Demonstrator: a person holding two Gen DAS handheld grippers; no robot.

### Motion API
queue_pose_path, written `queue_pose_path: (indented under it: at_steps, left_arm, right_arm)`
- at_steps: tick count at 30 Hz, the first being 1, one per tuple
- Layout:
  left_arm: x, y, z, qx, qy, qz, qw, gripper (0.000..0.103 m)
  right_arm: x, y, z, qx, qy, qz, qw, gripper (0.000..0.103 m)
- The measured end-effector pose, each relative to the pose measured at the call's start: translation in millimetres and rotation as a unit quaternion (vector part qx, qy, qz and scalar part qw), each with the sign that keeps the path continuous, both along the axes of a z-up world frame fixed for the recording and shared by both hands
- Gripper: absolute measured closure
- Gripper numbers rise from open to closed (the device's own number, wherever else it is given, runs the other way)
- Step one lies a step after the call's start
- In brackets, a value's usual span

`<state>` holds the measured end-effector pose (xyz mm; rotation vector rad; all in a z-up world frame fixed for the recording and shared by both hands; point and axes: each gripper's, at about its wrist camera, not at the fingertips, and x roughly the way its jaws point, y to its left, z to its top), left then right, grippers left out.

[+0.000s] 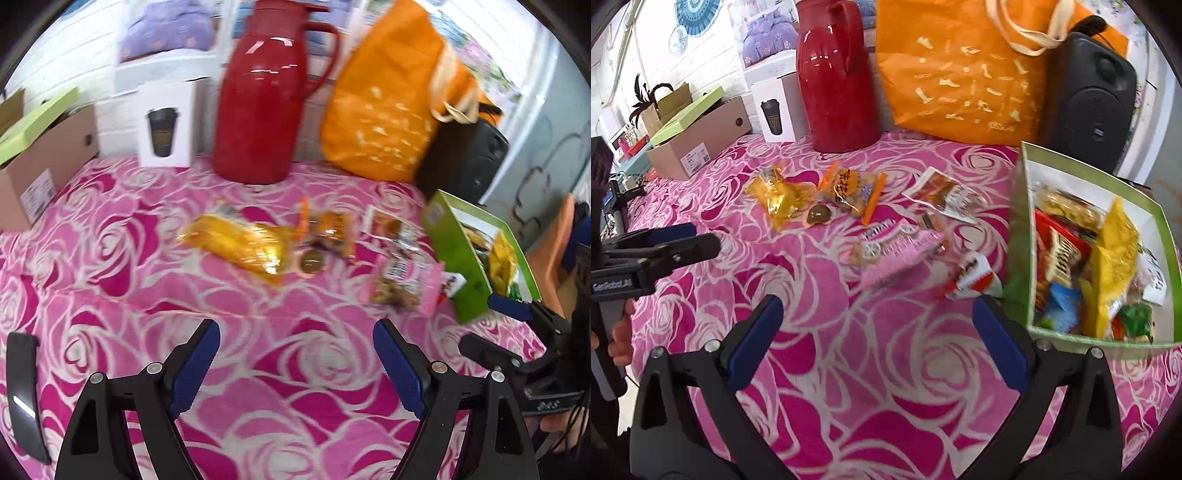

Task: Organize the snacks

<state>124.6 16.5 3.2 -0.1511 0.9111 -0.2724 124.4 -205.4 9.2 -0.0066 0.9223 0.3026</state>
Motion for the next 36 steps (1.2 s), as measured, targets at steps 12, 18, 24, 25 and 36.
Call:
queue_pose_path:
  at_steps: [12,18,24,25,36]
  left_arm:
    - [14,12,-10,0.001,0.017,-0.001,0.9999,0.016]
    - [43,20,-12,-0.003,0.028,0.023,0.9993,0.016]
    - [83,24,-25,-0.036,0.062,0.087,0.9936,0.016]
    - [89,25,-28,-0.044,0.070,0.102,0.9913,0.016]
    - [122,26,-47,-0.056,0.089,0.115,0.9878,0.042]
  right_arm:
    - [76,19,-32,0.016,0.013,0.022,1.000,0.007]
    - [42,11,-46,0.041,0.055,0.040,0.997,0.013]
    - [24,-2,-48,0.057,0.053,0.004,0.997,0.013]
    - [24,-4,-49,0.062,0.055,-0.003,0.997,0.013]
    - [35,-1,-54,0.069,0.065,-0.055,0.994,0.038]
